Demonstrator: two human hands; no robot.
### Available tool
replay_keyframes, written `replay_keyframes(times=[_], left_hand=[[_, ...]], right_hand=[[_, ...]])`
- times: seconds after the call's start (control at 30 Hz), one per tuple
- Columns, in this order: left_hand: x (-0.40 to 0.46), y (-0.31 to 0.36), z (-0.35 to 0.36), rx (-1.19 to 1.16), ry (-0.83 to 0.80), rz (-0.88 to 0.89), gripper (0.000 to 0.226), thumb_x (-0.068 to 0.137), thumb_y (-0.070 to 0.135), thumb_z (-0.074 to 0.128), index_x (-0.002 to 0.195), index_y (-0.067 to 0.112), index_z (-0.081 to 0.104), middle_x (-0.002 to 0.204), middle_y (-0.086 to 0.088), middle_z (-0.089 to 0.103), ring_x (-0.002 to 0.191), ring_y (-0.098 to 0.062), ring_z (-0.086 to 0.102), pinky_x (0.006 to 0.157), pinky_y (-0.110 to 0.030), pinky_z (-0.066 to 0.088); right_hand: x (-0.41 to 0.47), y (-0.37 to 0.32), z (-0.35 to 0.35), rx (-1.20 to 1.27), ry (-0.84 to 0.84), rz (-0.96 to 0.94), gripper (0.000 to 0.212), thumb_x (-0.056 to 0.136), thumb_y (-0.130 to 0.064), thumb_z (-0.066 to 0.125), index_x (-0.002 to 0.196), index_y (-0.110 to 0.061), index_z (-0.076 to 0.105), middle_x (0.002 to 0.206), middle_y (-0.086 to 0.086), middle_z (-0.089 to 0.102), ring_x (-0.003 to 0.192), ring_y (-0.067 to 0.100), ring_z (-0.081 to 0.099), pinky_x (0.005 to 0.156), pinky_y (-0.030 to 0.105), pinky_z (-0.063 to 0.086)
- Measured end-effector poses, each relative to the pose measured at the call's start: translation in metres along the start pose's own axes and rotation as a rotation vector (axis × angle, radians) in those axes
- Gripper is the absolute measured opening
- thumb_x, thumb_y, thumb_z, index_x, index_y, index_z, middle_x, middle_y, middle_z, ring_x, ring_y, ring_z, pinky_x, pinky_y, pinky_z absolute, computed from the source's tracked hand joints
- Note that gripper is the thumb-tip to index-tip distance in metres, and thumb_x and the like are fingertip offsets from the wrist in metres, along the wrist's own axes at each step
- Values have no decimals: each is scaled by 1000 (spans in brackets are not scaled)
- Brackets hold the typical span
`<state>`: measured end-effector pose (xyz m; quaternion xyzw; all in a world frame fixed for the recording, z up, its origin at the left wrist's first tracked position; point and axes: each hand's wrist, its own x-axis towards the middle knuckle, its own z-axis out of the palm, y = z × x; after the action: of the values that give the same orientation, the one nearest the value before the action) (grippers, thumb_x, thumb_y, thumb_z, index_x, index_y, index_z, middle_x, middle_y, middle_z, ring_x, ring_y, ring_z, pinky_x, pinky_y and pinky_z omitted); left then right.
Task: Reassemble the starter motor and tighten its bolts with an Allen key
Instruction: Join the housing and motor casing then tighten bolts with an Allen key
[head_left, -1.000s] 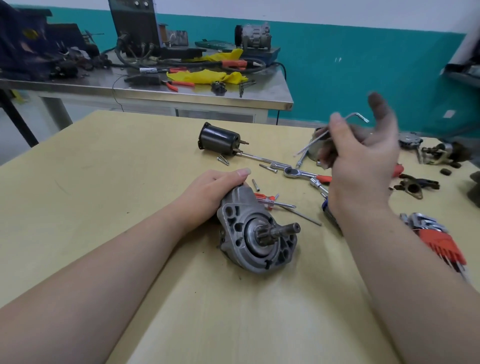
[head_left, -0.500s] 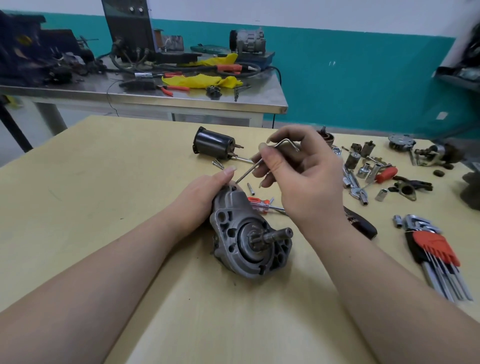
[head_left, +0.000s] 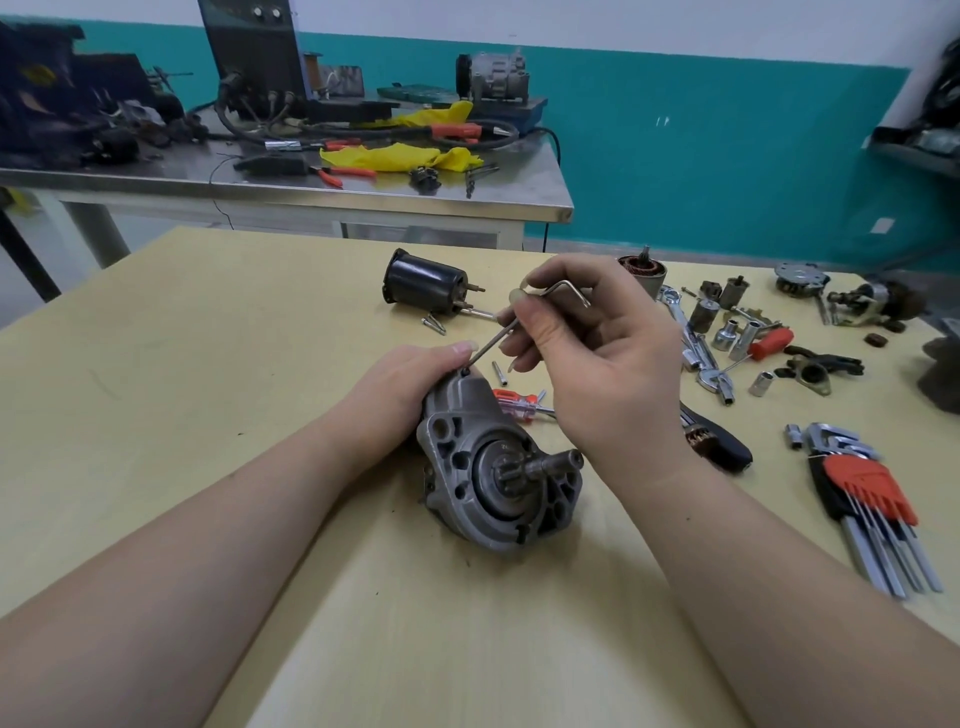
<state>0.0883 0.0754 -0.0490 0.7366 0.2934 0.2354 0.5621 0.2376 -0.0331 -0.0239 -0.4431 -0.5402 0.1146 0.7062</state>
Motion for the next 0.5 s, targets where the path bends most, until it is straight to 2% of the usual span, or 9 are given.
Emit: replay_keyframes(times=[0.5], left_hand=[[-1,0,-1,1,-5,18,89,84,71,55,97,-17,60,82,-17,60,78,-27,52,96,-65,48]], right_hand=[[-3,3,0,-10,-22,-55,31,101,1,65,107,-29,68,87,10,74,71,30,72,65,33,59]])
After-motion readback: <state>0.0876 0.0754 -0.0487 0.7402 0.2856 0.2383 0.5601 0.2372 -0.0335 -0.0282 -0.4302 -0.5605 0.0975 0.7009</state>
